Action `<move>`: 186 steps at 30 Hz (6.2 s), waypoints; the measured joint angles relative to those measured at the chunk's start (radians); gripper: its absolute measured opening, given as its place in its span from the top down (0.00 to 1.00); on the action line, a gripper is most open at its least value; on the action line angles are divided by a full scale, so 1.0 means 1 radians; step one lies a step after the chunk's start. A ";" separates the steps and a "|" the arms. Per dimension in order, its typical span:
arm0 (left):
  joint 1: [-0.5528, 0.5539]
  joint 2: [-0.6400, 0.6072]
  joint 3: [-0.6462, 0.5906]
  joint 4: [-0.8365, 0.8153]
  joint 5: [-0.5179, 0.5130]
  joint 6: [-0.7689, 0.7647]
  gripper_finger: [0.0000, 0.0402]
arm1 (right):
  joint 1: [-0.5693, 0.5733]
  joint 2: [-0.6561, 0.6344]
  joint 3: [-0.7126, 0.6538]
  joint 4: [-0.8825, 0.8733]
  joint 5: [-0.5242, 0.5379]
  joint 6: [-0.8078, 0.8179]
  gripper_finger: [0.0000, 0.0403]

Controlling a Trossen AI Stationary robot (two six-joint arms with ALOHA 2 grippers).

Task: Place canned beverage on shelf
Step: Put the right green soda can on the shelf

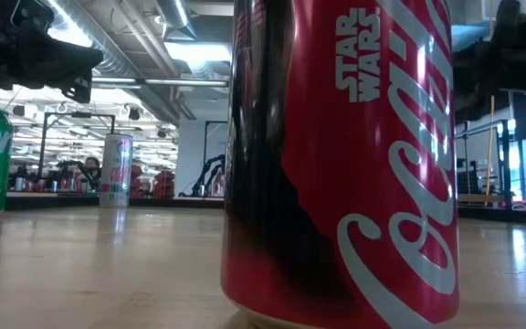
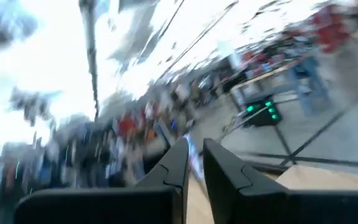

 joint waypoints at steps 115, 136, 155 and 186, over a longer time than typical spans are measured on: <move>0.147 1.844 1.539 -0.771 0.050 -0.235 0.40 | 0.000 0.001 0.059 -0.134 -0.245 0.250 0.90; 0.144 1.829 1.434 -0.606 0.075 -0.232 0.40 | 0.000 0.001 0.059 -0.134 -0.226 0.252 0.90; 0.163 1.820 1.499 -0.671 0.074 -0.210 0.13 | 0.000 0.002 0.059 -0.156 -0.227 0.251 0.90; 0.150 1.944 1.498 -0.674 0.076 -0.263 0.09 | 0.000 0.002 0.059 -0.206 -0.227 0.251 0.90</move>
